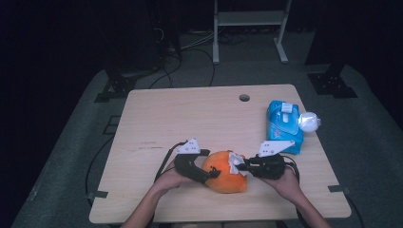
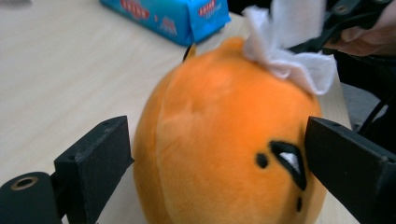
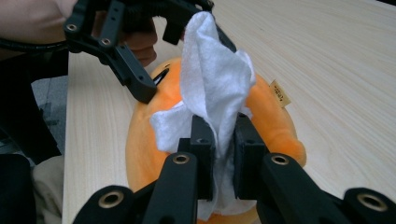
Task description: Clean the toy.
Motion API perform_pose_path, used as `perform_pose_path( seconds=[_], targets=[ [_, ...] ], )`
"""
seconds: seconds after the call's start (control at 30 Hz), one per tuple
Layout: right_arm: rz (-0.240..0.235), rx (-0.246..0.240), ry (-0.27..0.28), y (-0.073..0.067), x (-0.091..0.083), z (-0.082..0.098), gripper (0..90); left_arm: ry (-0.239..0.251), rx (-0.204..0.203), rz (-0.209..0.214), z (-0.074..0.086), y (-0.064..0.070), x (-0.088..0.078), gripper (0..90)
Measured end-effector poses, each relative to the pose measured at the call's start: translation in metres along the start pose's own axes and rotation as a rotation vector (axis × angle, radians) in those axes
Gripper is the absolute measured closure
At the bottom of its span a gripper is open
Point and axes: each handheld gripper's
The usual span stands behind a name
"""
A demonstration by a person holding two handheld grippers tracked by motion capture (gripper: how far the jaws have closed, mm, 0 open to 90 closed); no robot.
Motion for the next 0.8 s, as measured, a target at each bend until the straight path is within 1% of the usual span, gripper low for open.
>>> perform_pose_path(
  seconds=[0.03,0.1,0.17,0.2,0.23,0.27,0.3,0.33,0.37,0.43,0.47,0.5,0.57,0.6,0.67,0.73,0.77,0.8],
  targets=[
    [0.000,0.002,-0.003,0.000,0.000,0.000,80.2,-0.009,-0.006,0.002,0.001,0.000,0.001,9.3],
    [0.005,0.001,-0.005,0.001,0.001,0.000,80.3,-0.032,-0.015,-0.004,-0.001,0.001,0.001,16.6],
    [0.007,0.012,0.000,0.003,0.001,-0.001,80.4,-0.043,0.009,-0.025,-0.004,0.004,-0.001,24.7],
    [0.010,0.017,0.004,0.004,0.000,-0.001,80.5,-0.039,0.034,-0.035,-0.005,0.007,-0.001,27.6],
    [0.015,0.019,0.005,0.005,0.000,-0.001,80.6,-0.026,0.058,-0.045,-0.005,0.010,-0.001,30.7],
    [0.027,0.027,0.008,0.006,-0.001,-0.002,80.6,-0.017,0.074,-0.061,-0.007,0.012,0.000,32.6],
    [0.037,0.032,0.014,0.007,-0.002,-0.003,80.7,0.005,0.092,-0.075,-0.008,0.014,0.000,34.4],
    [0.052,0.032,0.028,0.007,-0.003,-0.004,80.7,0.026,0.112,-0.087,-0.010,0.016,0.000,35.9],
    [0.055,0.038,0.050,0.007,-0.002,-0.007,80.7,0.044,0.137,-0.105,-0.012,0.019,0.001,37.0],
    [0.057,0.034,0.086,0.004,0.001,-0.015,80.6,0.083,0.206,-0.156,-0.015,0.028,0.006,37.5],
    [0.056,0.022,0.092,0.002,0.003,-0.018,80.6,0.092,0.244,-0.186,-0.016,0.032,0.009,37.4],
    [0.057,0.011,0.094,0.000,0.006,-0.021,80.6,0.092,0.270,-0.202,-0.015,0.035,0.011,37.2],
    [0.065,-0.012,0.072,-0.002,0.009,-0.021,80.7,0.080,0.278,-0.191,-0.013,0.035,0.012,35.7],
    [0.066,-0.010,0.067,-0.001,0.009,-0.019,80.7,0.083,0.270,-0.182,-0.012,0.034,0.011,35.2],
    [0.075,0.007,0.059,0.005,0.005,-0.014,80.6,0.079,0.277,-0.167,-0.010,0.034,0.009,34.5],
    [0.102,0.017,0.044,0.012,-0.001,-0.009,81.0,0.074,0.280,-0.167,-0.010,0.036,0.009,34.5],
    [0.113,0.029,0.047,0.014,-0.003,-0.008,81.2,0.075,0.287,-0.165,-0.010,0.036,0.009,34.4],
    [0.113,0.034,0.051,0.014,-0.005,-0.008,81.3,0.071,0.299,-0.162,-0.011,0.037,0.009,34.2]
  ],
)
Point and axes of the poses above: each handheld gripper's, and its own axes: x roughly forward along the jaws, z roughly out of its underside, y roughly to its right, and after that the axes turned 5 degrees about y, right-handed
